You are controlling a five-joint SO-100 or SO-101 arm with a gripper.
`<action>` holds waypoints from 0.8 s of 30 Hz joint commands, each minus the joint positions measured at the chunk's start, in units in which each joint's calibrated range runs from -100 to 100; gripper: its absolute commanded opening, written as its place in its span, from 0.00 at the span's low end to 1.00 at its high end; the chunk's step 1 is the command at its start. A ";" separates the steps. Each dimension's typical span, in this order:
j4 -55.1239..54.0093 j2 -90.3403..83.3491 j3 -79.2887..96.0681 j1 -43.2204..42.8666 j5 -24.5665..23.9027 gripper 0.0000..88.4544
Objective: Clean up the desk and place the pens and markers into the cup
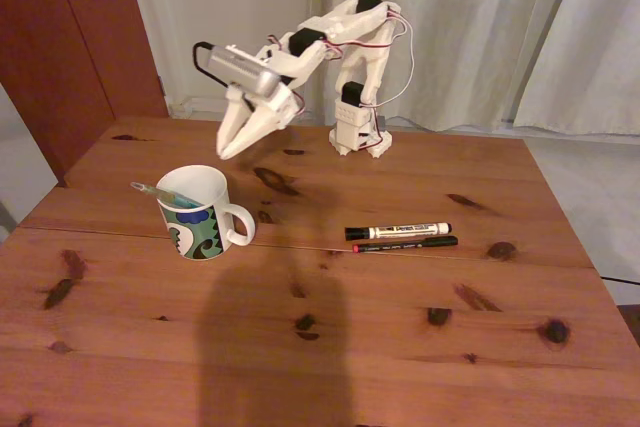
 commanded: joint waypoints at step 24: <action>47.12 -7.24 -17.06 -21.96 0.09 0.01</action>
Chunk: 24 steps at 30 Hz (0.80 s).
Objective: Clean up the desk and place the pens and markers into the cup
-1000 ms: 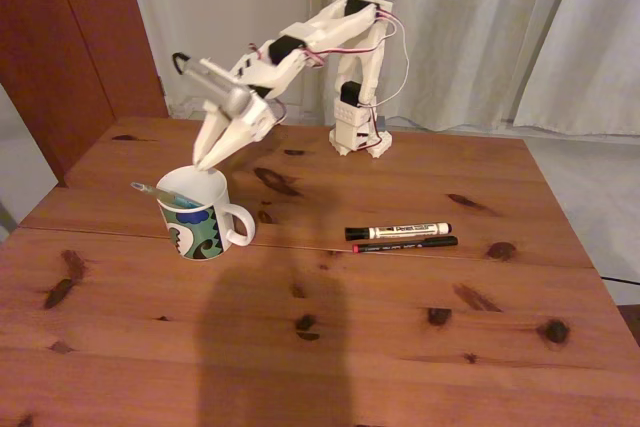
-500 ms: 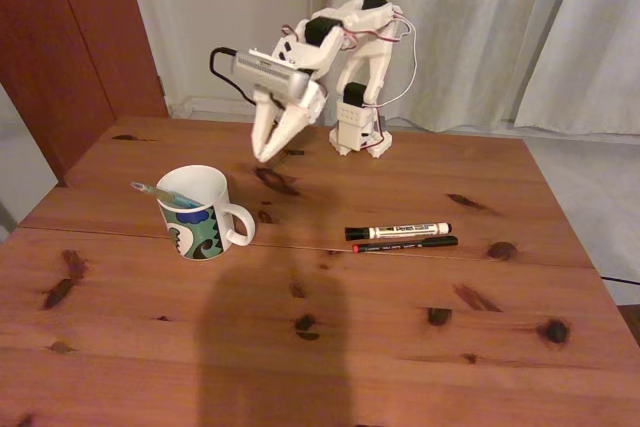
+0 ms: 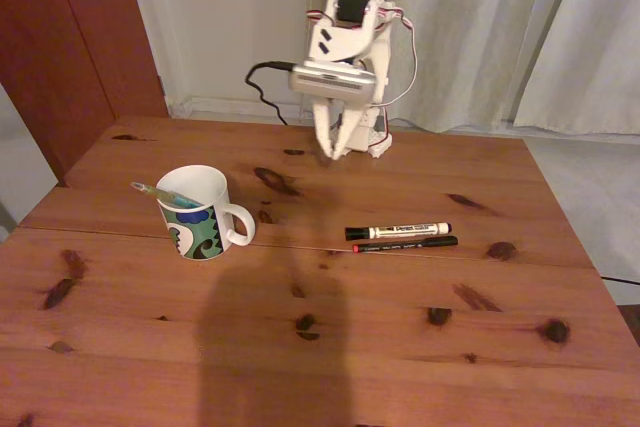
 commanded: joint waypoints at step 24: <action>-10.50 5.21 -3.81 -6.38 0.24 0.01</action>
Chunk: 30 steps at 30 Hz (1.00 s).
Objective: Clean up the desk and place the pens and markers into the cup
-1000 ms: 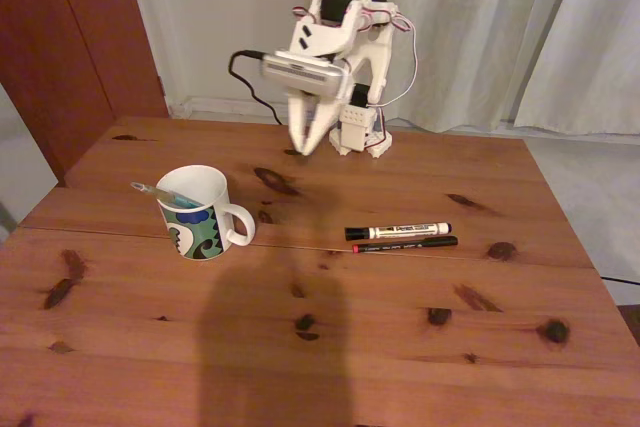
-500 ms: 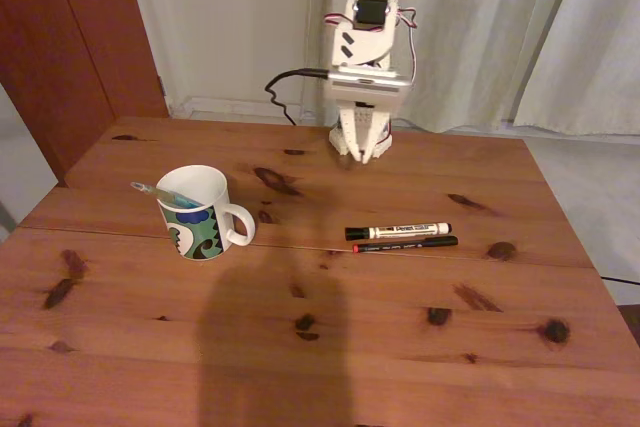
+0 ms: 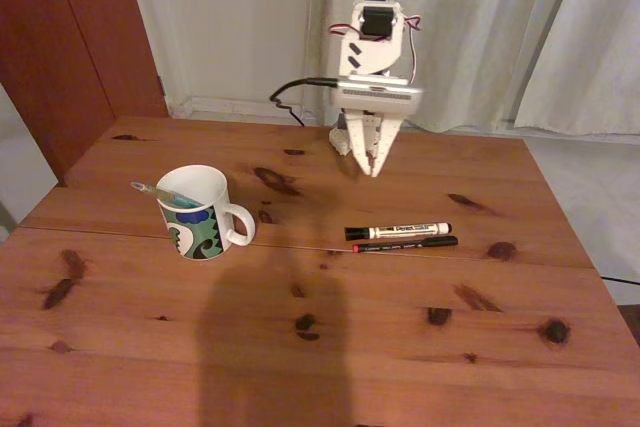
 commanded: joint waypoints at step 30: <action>4.15 -0.71 -3.79 3.65 -28.57 0.01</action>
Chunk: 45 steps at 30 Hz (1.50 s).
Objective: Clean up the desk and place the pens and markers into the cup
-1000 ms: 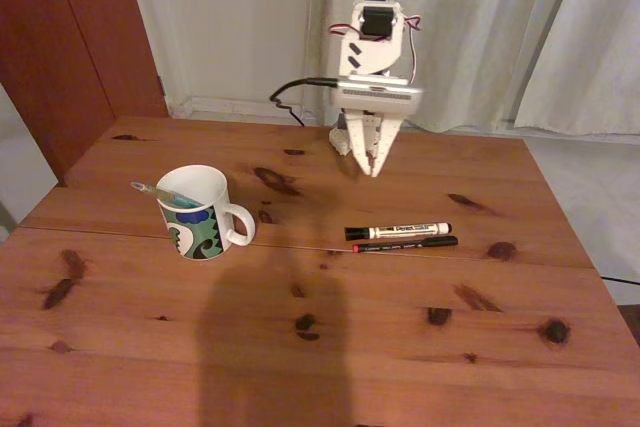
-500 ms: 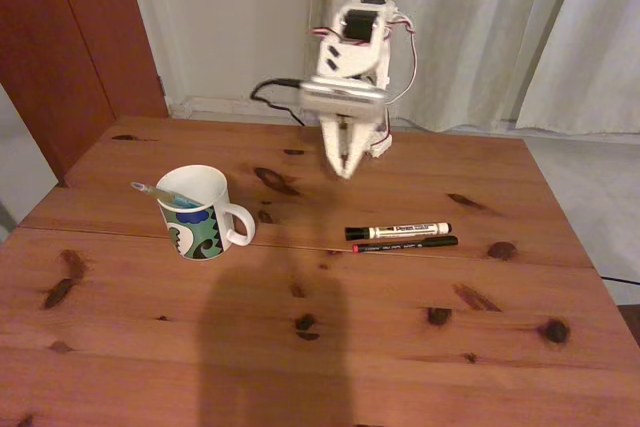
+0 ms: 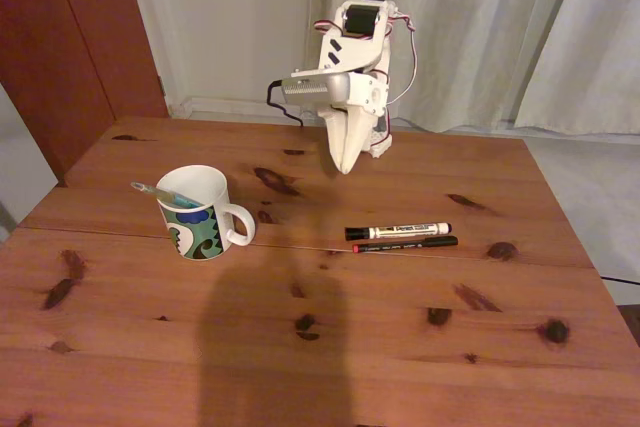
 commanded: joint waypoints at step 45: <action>23.18 32.64 -31.14 -5.22 -10.98 0.01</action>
